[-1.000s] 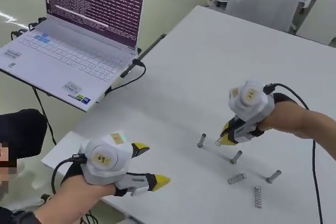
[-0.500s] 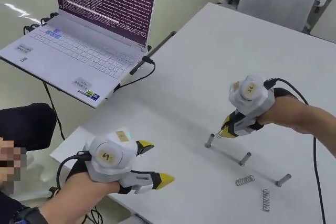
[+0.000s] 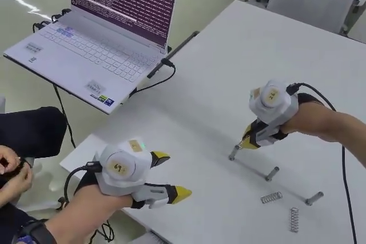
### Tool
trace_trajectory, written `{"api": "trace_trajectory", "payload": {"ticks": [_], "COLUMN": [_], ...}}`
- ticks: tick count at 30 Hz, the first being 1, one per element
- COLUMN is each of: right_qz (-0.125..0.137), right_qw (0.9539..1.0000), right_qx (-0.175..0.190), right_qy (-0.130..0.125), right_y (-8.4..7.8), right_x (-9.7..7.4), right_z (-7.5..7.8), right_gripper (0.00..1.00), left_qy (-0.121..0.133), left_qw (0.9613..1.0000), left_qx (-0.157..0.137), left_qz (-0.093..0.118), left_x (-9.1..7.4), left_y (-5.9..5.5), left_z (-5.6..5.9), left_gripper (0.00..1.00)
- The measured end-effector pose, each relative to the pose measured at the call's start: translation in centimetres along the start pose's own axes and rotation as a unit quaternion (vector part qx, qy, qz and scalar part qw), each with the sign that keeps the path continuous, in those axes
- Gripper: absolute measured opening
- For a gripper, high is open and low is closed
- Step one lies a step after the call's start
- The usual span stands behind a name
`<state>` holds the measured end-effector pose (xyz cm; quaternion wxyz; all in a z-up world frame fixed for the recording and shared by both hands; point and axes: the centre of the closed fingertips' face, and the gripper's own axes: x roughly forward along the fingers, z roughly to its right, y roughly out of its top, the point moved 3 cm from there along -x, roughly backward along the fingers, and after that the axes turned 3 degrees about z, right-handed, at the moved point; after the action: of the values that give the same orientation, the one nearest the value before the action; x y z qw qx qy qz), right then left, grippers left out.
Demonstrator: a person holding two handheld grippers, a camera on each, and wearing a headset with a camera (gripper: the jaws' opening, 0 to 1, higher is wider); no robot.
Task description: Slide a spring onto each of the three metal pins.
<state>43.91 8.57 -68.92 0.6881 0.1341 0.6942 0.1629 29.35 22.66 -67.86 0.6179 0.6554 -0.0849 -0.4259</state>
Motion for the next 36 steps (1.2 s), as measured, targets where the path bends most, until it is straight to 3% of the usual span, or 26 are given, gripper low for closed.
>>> {"api": "trace_trajectory", "payload": {"ticks": [21, 36], "right_qz": [-0.016, -0.04], "right_qw": [0.9997, 0.9984], "right_qx": [-0.018, -0.038], "right_qy": [0.007, 0.014], "right_y": [0.4, -0.1], "right_x": [0.9, 2.6], "right_z": [-0.3, 0.0], "right_gripper": [0.09, 0.09], "left_qy": [0.001, -0.003], "left_qw": [1.0, 1.0], "left_qx": [-0.003, 0.0], "left_qz": [0.001, 0.005], "left_x": [-0.1, 0.6], "left_y": [0.0, 0.7], "left_z": [0.1, -0.1], "left_gripper": [0.51, 0.53]}}
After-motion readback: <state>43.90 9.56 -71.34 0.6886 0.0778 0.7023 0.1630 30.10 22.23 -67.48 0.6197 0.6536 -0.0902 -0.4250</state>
